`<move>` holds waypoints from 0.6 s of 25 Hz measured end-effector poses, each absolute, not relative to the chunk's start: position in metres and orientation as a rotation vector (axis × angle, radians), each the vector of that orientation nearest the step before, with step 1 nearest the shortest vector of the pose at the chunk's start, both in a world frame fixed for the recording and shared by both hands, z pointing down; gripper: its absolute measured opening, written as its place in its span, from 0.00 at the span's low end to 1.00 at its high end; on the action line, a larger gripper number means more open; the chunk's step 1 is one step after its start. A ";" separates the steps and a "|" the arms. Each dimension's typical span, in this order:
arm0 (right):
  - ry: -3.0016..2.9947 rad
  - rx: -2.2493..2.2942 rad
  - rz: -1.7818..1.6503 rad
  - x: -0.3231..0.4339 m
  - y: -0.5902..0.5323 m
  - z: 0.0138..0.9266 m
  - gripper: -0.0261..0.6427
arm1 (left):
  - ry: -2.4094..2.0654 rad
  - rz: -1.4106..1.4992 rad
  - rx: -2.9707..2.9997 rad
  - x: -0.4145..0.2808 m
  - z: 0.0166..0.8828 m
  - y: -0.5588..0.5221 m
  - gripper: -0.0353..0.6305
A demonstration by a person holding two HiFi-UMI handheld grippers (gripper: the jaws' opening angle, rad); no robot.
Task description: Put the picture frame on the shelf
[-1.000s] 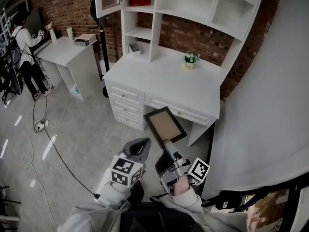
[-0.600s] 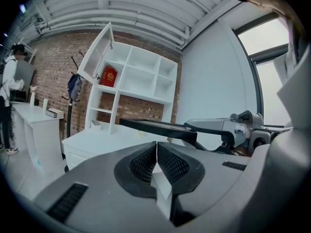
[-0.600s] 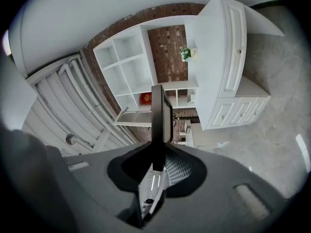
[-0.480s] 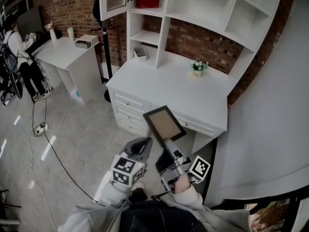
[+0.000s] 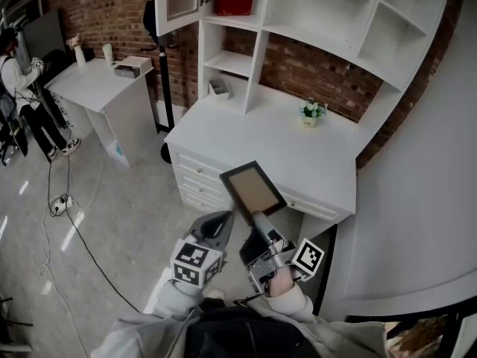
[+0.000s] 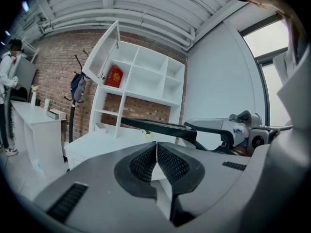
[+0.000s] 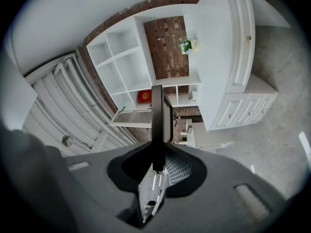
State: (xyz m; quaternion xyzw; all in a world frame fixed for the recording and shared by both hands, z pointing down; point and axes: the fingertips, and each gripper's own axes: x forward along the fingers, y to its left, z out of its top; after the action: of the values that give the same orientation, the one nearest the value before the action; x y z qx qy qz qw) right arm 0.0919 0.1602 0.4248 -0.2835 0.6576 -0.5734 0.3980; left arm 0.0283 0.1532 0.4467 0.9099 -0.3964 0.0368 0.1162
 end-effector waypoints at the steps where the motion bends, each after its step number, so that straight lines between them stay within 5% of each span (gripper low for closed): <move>1: 1.667 -0.717 -1.448 0.090 0.155 0.423 0.14 | -1.161 0.107 2.667 0.026 0.445 0.148 0.06; 15: 1.624 -0.716 -1.413 0.076 0.118 0.430 0.14 | -1.102 0.136 2.673 0.010 0.461 0.125 0.06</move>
State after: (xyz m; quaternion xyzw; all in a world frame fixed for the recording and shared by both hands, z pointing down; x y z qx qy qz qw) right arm 0.0759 0.1175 0.4298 -0.2858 0.6488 -0.5645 0.4228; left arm 0.0097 0.1250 0.4610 0.9164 -0.3779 0.0466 0.1232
